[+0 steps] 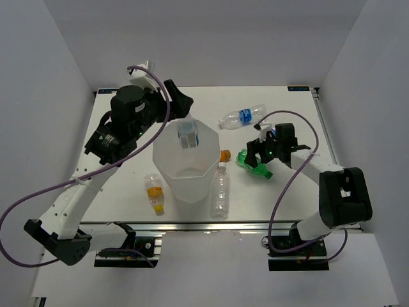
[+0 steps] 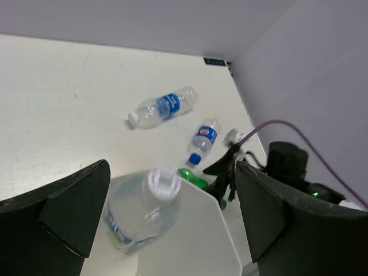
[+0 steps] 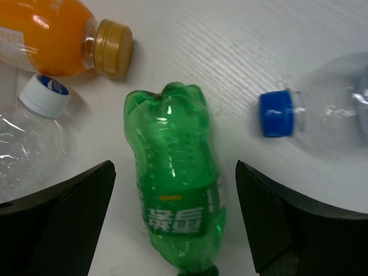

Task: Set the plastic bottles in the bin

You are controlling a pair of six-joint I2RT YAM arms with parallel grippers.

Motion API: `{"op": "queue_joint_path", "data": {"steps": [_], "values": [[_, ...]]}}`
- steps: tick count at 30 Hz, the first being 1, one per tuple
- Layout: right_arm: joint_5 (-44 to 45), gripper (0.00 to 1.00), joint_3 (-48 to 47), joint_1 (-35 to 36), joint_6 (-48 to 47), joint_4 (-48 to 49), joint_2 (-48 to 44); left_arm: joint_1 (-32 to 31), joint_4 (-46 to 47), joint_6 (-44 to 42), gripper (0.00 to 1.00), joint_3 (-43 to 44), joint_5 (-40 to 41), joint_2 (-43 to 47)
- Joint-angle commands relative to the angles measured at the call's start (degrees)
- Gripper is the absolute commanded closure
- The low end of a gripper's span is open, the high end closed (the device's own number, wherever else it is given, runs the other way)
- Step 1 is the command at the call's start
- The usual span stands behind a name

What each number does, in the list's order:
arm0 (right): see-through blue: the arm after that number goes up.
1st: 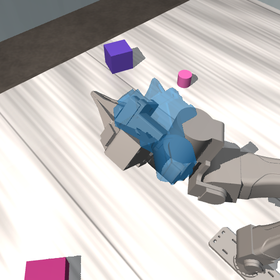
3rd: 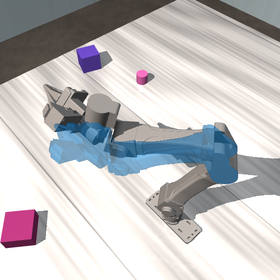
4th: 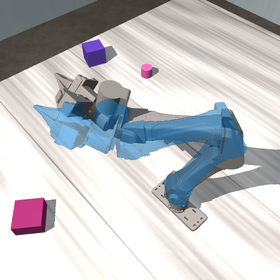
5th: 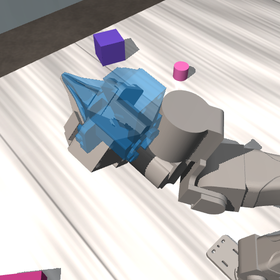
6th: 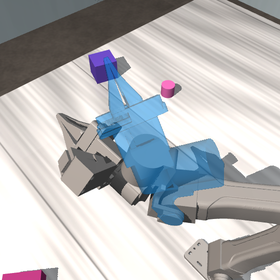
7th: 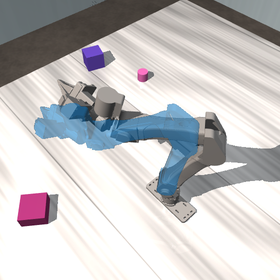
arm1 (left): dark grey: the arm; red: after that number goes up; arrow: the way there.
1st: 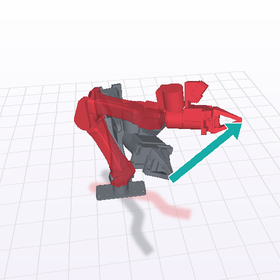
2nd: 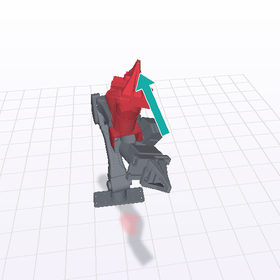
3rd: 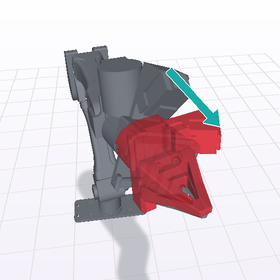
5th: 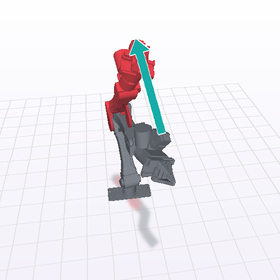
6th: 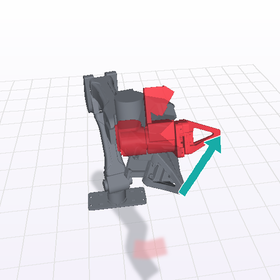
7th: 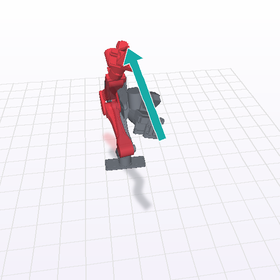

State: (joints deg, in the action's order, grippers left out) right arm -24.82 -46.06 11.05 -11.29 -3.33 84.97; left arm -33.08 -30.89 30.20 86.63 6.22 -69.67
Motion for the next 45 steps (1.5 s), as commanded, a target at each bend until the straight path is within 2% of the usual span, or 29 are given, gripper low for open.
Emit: {"op": "queue_joint_path", "data": {"steps": [1,5,7,8,9,10,11,13,17,19,21,23,24,26,27,30,33,34,35,41,45], "values": [[7.13,0.11,-0.52,4.84,-2.33,0.61,3.08,0.03,-3.28,-2.51,0.02,5.38,3.96,-0.38],[15.92,0.13,-1.39,7.58,-1.63,0.96,8.27,0.12,-6.28,-2.34,0.02,8.29,16.08,-1.7],[17.96,0.23,-2.53,7.85,-1.63,-0.26,10.13,0.3,-9.16,-0.67,0.02,7.86,23.19,-1.7],[17.7,0.36,-4.02,7.85,-1.63,-0.97,10.04,1.43,-10.23,0.21,0.02,6.98,29.75,-1.09],[16.66,0.43,-4.56,7.85,-1.63,-1.32,8.56,3.09,-11.02,2.04,0.02,5.76,30.69,-0.56],[16.21,0.49,-4.82,7.93,-1.46,-1.41,7.07,8.16,-11.9,3.1,0.02,2.18,29.91,0.14],[16.03,0.59,-5.17,7.94,-0.67,-1.67,5.14,11.34,-11.65,4.07,0.02,-0.38,24.42,1.02],[15.86,0.65,-7.8,8.11,0.12,-2.81,-2.24,20.28,-10.25,7.32,0.02,-8.79,18.07,3.66],[15.95,0.7,-13.86,8.02,3.11,0.33,-17.6,24.55,-10.68,11.73,0.02,-21.22,11.46,4.89],[11.14,0.71,-19.83,8.11,5.04,0.7,-20.09,24.56,-11.9,12.25,0.02,-26.74,9.34,5.51],[1.21,0.72,-24.49,8.63,8.46,0.44,-20.63,24.64,-12.96,12.87,0.02,-29.93,10.3,6.91],[-8.43,0.69,-30.38,10.3,8.83,-0.35,-19.15,24.64,-12.09,13.22,0.02,-35.18,8.91,10.16],[-10.23,0.68,-31.88,13.62,7.78,-1.32,-18.53,24.64,-10.17,13.22,0.02,-36.95,5.68,11.21],[-12.26,0.66,-35.22,17.85,5.68,-3.16,-16.25,24.64,-8.66,13.57,0.02,-41.77,2.15,13.5],[-12.1,0.65,-36.28,22.22,4.53,-4.39,-15.37,24.64,-7.61,13.57,0.02,-43.2,0.3,13.85],[-11.57,0.57,-40.41,29.89,-0.74,-10.8,-11.24,24.64,-6.2,14.28,0.02,-47.94,-2.25,15.09],[-10.78,0.33,-42.52,33.94,-5.49,-15.55,-8.07,24.64,-1.91,14.72,0.02,-52.68,-6.21,15.53],[-10.43,0.17,-42.97,34.21,-5.67,-16.78,-7.63,24.56,-1.19,14.98,0.02,-53.57,-8.39,15.27],[-10.08,0.11,-43.06,34.21,-5.15,-16.45,-7.63,24.56,-0.4,15.15,0.02,-54.19,-8.5,14.83],[-8.5,0.11,-40.69,34.21,-5.5,-13.9,-10.17,24.56,5.22,14.72,0.02,-56.92,-8.68,8.94],[-0.07,0.11,-40.25,33.87,-0.85,-12.67,-11.4,24.56,8.65,14.45,0.04,-57.97,-7.81,5.43]]}}
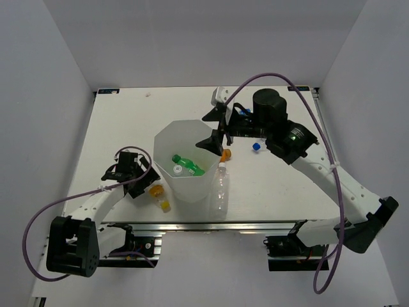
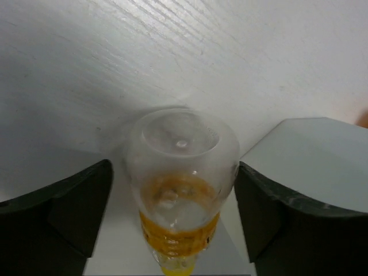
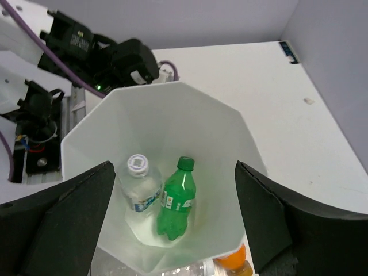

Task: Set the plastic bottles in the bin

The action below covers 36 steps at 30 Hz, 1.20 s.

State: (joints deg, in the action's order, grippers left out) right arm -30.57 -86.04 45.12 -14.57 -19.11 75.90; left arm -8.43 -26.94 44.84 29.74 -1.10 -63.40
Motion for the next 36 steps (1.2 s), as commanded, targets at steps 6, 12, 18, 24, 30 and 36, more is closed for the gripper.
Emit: {"op": "queue_joint_path", "data": {"steps": [6,12,18,24,30,36], "values": [[14.04,0.11,5.17,-6.43,10.07,7.07,-6.9,-0.1,1.39,0.33,0.62,2.23,4.95,-1.65],[14.65,0.11,10.8,-20.83,19.92,8.65,-9.71,-0.01,-15.56,0.52,0.82,20.59,26.66,5.37],[20.81,0.11,19.39,-26.66,23.96,10.41,-12.35,-0.01,-14.67,-6.5,0.82,47.16,29.87,9.85],[22.04,0.11,23.03,-31.23,26.78,11.39,-11.66,-0.01,5.49,-10.56,0.85,46.63,-5.56,12.34],[28.19,0.11,23.81,-35.8,27.92,11.55,-6.56,-4.47,14.64,-7.3,0.89,41.81,-19.47,7.41],[27.23,0.11,21.0,-41.78,32.58,13.04,3.45,-17.93,9.98,-13.63,0.37,41.8,-10.85,4.07]]}}
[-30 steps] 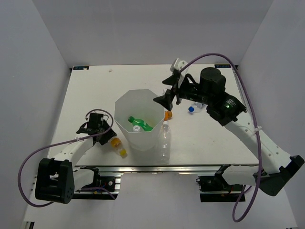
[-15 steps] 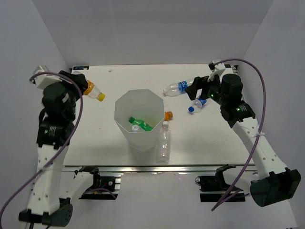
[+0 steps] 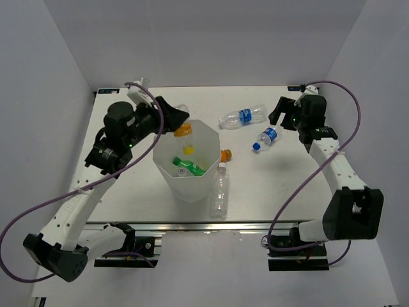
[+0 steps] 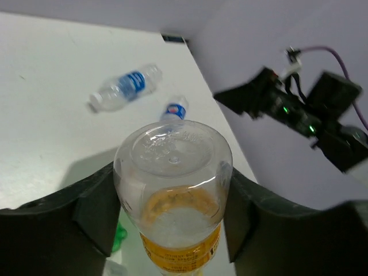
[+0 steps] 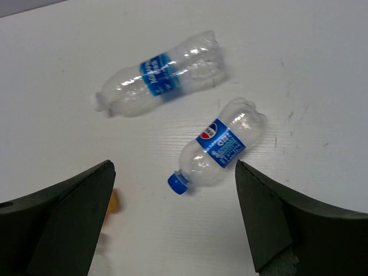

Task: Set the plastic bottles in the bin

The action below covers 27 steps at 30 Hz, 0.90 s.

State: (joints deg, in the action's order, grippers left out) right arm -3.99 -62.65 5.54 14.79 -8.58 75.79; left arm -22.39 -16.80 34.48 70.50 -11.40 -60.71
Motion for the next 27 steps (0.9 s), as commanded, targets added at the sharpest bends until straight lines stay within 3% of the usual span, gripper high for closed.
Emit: {"op": "queue_joint_path", "data": {"steps": [1,2,3,4,11,14,18,22,27], "values": [[-0.13,0.11,-2.73,-2.46,3.06,4.52,6.62,-4.32,-0.69,-3.54,0.28,1.04,-0.29,1.12],[-1.36,0.11,-3.96,-2.55,2.97,5.06,8.31,-4.5,-1.22,-3.89,0.21,1.04,-0.2,0.94],[-1.55,0.11,-4.93,-2.55,3.58,5.32,10.06,-4.68,-1.39,-4.07,0.04,1.22,-0.2,0.59],[-1.81,0.11,-6.07,-2.47,4.37,5.07,13.82,-4.68,-1.74,-4.42,0.02,1.74,0.23,0.42],[3.62,0.11,-13.98,-2.38,13.85,1.56,28.61,-4.68,-1.5,-7.84,0.02,5.09,10.15,2.69],[9.25,0.11,-13.99,-2.03,17.02,-0.03,31.87,-4.68,-4.81,-8.02,0.02,6.92,26.62,2.53],[10.14,0.11,-13.99,-1.59,18.7,-2.4,35.38,-4.07,-11.14,-7.41,0.02,9.57,39.22,-2.56],[10.06,0.11,-13.64,-0.45,18.44,-1.88,37.06,1.81,-12.39,-3.38,0.02,7.73,36.73,-5.38],[8.21,0.11,-15.48,1.84,13.79,-0.04,38.38,15.78,-10.98,0.5,0.02,-0.25,29.78,-5.65]]}}
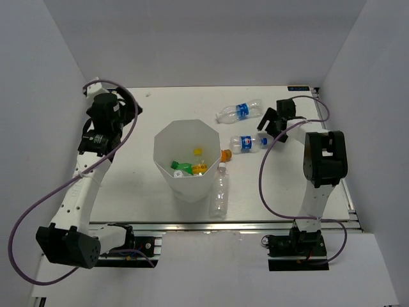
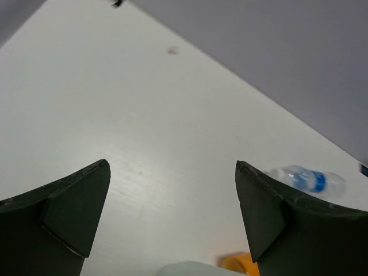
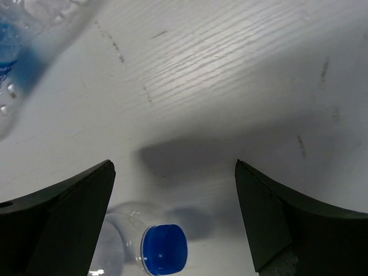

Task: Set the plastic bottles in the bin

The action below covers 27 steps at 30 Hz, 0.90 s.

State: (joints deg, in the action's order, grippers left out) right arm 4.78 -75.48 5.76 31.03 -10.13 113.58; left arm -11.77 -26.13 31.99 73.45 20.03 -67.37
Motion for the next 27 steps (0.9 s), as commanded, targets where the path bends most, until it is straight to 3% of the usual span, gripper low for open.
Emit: {"op": "queue_joint_path", "data": {"steps": [1,5,8,12,15,16,19,22,27], "values": [[-1.6,0.11,-2.65,2.49,-3.85,3.34,0.42,7.01,-1.73,3.86,0.02,-4.18,-4.01,0.76],[-5.12,0.11,-2.92,3.03,-10.61,5.81,-1.86,15.52,-1.56,6.24,0.02,-8.84,-12.62,-2.05],[-8.9,0.11,-2.3,3.03,-16.15,8.1,-5.2,16.51,-2.61,7.03,0.02,-11.66,-14.23,-3.64],[-6.98,0.11,0.58,3.12,-19.34,6.27,-11.69,16.52,-2.08,7.74,0.02,-16.31,-12.83,-1.89],[-0.66,0.11,3.58,3.12,-13.65,3.64,-15.83,16.52,-1.91,8.35,0.02,-19.39,-12.64,-0.04],[3.1,0.11,4.81,3.03,-5.44,-2.29,-16.54,16.52,-1.65,8.35,0.02,-20.09,-13.43,0.66],[2.26,0.11,13.47,4.08,4.88,-3.07,-20.84,16.43,-1.21,7.65,0.02,-22.82,-16.68,1.63],[1.29,0.11,18.86,6.18,8.95,-0.16,-23.66,16.52,-1.29,6.87,0.02,-24.58,-18.88,2.42],[2.69,0.11,19.67,9.44,13.88,-0.15,-20.95,16.52,-0.94,6.16,0.02,-25.29,-20.29,2.42]]}}
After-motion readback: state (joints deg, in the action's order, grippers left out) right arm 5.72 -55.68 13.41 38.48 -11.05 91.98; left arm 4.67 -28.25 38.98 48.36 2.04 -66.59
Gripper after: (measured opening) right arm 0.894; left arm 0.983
